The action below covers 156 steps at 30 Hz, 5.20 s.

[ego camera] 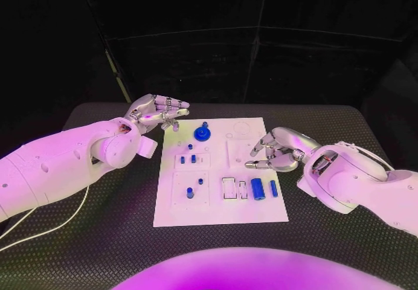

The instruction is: Assemble the parts on the task board

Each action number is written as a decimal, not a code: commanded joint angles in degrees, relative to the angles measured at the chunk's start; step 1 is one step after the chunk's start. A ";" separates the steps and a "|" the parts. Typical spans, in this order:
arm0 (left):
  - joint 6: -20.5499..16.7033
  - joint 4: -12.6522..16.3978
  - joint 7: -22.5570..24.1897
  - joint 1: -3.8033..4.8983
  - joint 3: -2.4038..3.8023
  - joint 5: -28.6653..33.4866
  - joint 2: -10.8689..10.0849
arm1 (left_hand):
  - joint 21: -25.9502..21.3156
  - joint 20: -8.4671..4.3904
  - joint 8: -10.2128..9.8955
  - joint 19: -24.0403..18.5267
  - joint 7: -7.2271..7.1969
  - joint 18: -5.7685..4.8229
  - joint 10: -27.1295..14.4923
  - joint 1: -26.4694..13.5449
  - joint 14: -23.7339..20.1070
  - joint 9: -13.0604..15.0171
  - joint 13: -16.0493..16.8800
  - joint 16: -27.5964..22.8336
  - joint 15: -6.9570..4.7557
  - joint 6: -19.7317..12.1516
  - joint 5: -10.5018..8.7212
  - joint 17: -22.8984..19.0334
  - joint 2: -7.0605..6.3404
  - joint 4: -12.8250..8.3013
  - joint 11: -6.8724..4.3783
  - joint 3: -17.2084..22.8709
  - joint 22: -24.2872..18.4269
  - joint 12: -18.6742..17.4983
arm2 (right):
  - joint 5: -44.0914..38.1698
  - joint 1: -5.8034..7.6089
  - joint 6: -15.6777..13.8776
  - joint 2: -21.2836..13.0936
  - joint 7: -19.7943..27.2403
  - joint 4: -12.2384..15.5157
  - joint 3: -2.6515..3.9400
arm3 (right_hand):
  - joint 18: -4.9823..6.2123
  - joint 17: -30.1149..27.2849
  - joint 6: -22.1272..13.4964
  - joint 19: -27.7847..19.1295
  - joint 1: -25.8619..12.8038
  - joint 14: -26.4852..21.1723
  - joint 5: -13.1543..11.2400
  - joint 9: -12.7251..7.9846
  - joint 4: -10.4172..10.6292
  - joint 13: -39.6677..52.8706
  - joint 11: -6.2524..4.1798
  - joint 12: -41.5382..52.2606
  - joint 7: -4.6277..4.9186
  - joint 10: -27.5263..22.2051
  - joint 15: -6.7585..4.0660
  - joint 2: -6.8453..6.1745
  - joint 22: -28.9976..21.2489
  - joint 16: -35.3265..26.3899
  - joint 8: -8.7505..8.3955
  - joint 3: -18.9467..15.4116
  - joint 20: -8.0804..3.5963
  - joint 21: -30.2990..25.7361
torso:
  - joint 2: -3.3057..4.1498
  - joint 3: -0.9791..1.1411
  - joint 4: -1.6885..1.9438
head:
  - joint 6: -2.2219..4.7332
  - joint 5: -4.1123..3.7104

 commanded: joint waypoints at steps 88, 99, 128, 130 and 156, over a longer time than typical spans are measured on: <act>0.77 0.21 -0.01 -0.24 -0.07 0.28 -0.25 | -0.50 0.14 -0.30 -0.16 0.11 0.70 -0.42 -0.20 -0.36 0.01 -0.06 -0.28 0.00 -0.34 -0.14 -0.12 0.41 0.37 -0.09 -0.12 -0.15 0.27 | -7.57 -8.03 -1.11 7.29 -14.79 1.56 -1.30 | -1.26 7.63 -0.83 1.94 -1.93 4.63 7.05 5.22 0.52 27.81 -1.69 18.35 -1.55 3.50 -1.30 8.54 5.55 2.97 10.69 -8.33 -0.77 2.99 | 0.07 -0.16 0.11 | -0.31 -0.39; 0.76 0.35 -0.05 -0.23 -0.07 0.28 -0.28 | -0.50 0.14 -0.30 -0.16 0.11 0.70 -0.42 -0.20 -0.36 0.01 -0.06 -0.28 0.00 -0.34 -0.14 -0.12 0.41 0.37 -0.09 -0.12 -0.15 0.27 | -7.45 -8.02 0.72 9.21 -17.05 -0.13 -1.29 | -1.21 7.46 -0.66 1.74 -6.46 4.58 -2.18 5.80 0.60 28.30 -1.77 18.02 -1.67 3.65 -1.37 7.56 5.43 2.86 11.21 -9.72 -0.85 2.88 | -0.03 -0.10 -0.08 | -0.58 -0.04; 0.83 0.14 -0.21 -0.23 -0.07 0.28 -0.12 | -0.62 0.15 -0.33 -0.16 0.13 0.72 -0.50 -0.24 -0.38 0.00 -0.07 -0.28 0.00 -0.40 -0.14 -0.16 0.39 0.41 -0.08 -0.18 -0.22 0.32 | -10.05 -8.01 -1.17 9.34 -15.76 -0.10 -1.29 | -1.12 7.36 -0.64 1.41 -4.13 4.56 -5.34 6.69 0.27 29.16 -1.97 17.69 -1.90 3.88 -1.53 5.43 5.02 2.70 12.18 -6.44 -0.98 2.48 | -0.02 -0.05 -0.05 | -0.51 0.05; 0.82 0.10 -0.22 -0.23 -0.07 0.28 -0.12 | -0.62 0.15 -0.33 -0.16 0.13 0.72 -0.50 -0.24 -0.38 0.00 -0.07 -0.28 0.00 -0.40 -0.14 -0.16 0.39 0.41 -0.08 -0.18 -0.22 0.32 | -10.13 -8.01 -1.41 9.25 -15.47 -0.02 -1.29 | -1.15 7.59 -0.55 1.51 -3.69 4.61 -5.48 6.76 0.29 29.44 -2.00 17.90 -1.95 4.03 -1.56 5.43 5.22 2.79 12.29 -6.38 -1.00 2.57 | -0.07 -0.07 -0.09 | -0.44 0.04; 0.90 0.05 -0.27 -0.23 -0.07 0.28 -0.16 | -0.68 0.16 -0.35 -0.15 0.15 0.73 -0.53 -0.20 -0.41 -0.01 -0.07 -0.30 0.00 -0.44 -0.12 -0.24 0.42 0.40 -0.08 -0.18 -0.25 0.35 | -7.69 -8.03 -2.83 7.93 -10.94 1.07 -1.29 | -1.30 8.88 -0.20 1.99 -0.75 4.85 -7.28 7.56 -0.31 30.89 -2.37 18.52 -2.35 4.82 -1.89 5.82 6.16 3.28 13.52 -5.99 -1.30 3.02 | -0.06 -0.11 -0.05 | -0.47 0.07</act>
